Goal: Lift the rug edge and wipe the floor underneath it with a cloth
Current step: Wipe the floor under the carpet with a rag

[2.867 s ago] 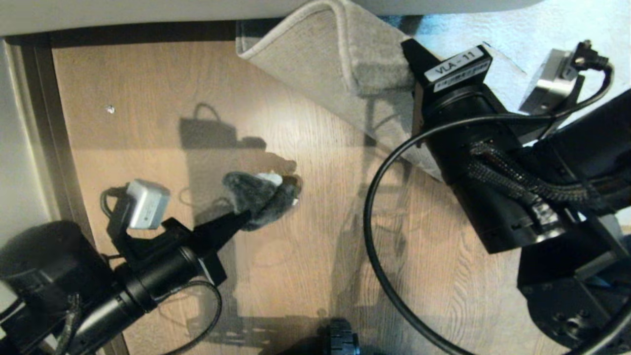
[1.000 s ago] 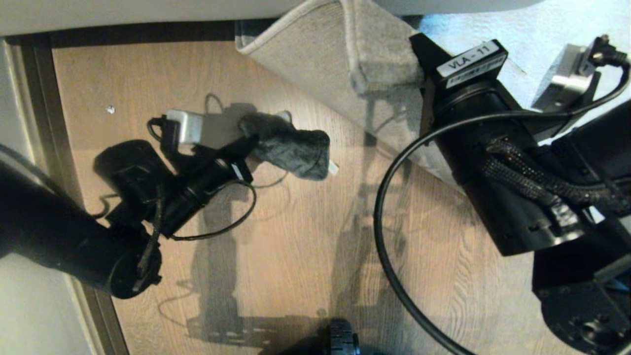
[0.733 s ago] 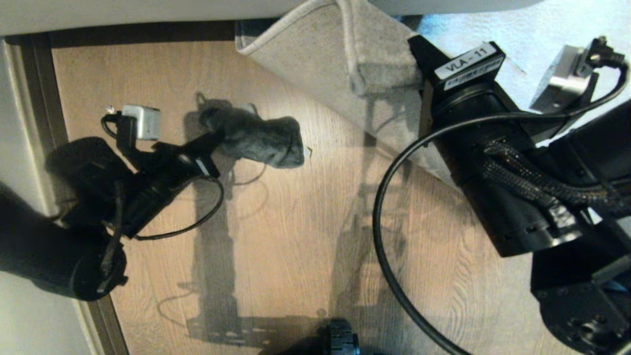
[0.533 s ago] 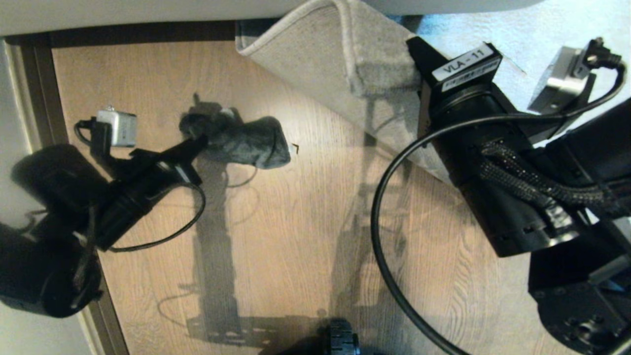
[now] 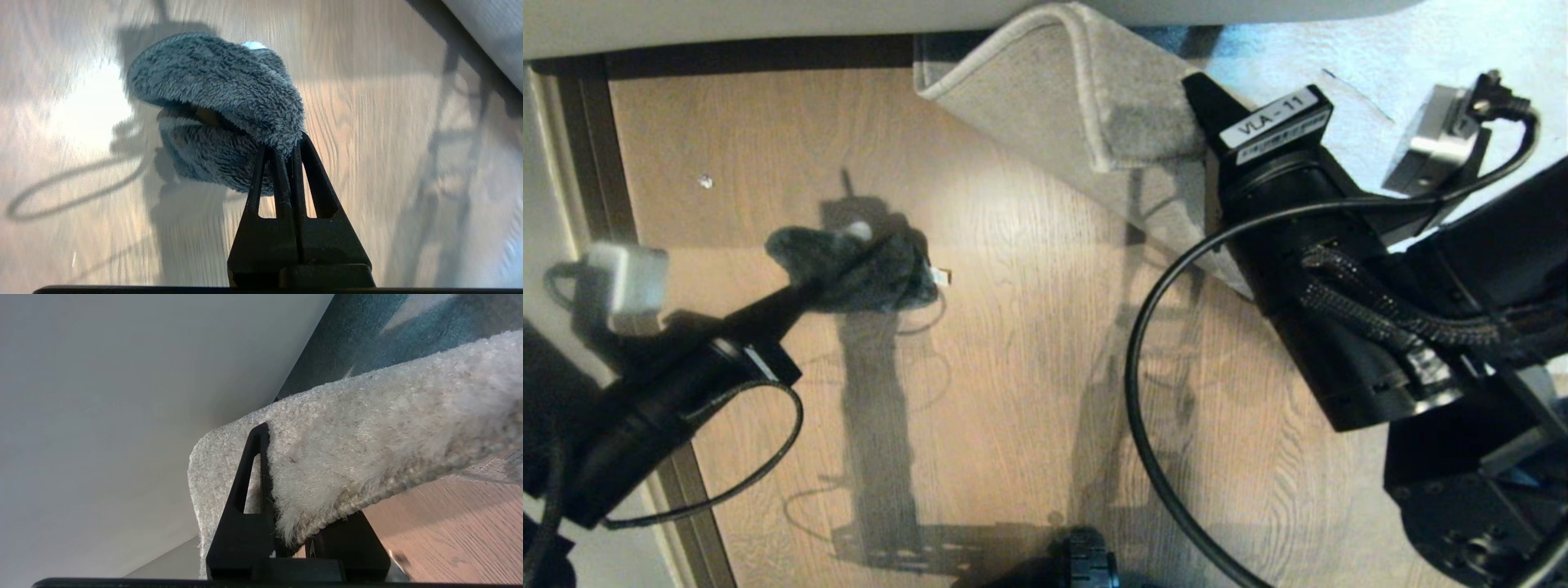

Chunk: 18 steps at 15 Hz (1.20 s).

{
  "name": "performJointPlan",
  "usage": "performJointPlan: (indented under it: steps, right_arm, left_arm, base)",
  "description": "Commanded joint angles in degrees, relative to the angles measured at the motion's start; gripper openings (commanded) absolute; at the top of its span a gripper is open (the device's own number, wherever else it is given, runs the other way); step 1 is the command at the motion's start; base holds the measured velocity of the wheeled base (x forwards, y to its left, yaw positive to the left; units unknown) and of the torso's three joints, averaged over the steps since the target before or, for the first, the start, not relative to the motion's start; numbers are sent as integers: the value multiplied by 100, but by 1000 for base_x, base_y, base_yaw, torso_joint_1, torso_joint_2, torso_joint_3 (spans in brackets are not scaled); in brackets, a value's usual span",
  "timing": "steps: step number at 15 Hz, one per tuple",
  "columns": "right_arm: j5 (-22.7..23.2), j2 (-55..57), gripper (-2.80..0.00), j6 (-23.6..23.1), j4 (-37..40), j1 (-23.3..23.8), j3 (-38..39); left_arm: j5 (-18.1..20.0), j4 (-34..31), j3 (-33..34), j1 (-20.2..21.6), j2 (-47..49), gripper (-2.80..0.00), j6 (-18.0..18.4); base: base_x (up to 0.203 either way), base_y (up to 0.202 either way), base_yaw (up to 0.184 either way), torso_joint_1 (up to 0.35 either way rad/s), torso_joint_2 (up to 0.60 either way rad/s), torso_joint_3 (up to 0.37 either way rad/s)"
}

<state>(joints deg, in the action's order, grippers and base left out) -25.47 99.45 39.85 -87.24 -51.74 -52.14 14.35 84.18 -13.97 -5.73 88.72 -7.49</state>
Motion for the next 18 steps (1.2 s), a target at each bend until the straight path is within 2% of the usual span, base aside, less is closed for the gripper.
performJointPlan:
  steps: [1,5,9,12,18]
  right_arm:
    - [-11,54,-280,23,-259,-21,-7]
    - [-11,118,-280,17,-259,-26,-16]
    - [-11,133,-280,23,-259,-29,-24]
    - [-11,118,-280,23,-259,-38,-24]
    - [-11,83,-280,31,-259,-100,-18]
  left_arm:
    - [-11,46,459,2,-479,-280,-7]
    - [-55,46,1276,2,-951,-280,-1]
    - [-135,-445,1396,2,-1624,-280,1]
    - [-166,-1300,1396,2,-2470,-280,9]
    - [-268,-4215,1369,2,-5395,-280,7]
  base:
    - [0,0,0,0,0,0]
    - [0,0,0,0,0,0]
    - [0,0,0,0,0,0]
    - [0,0,0,0,0,0]
    - [0,0,0,0,0,0]
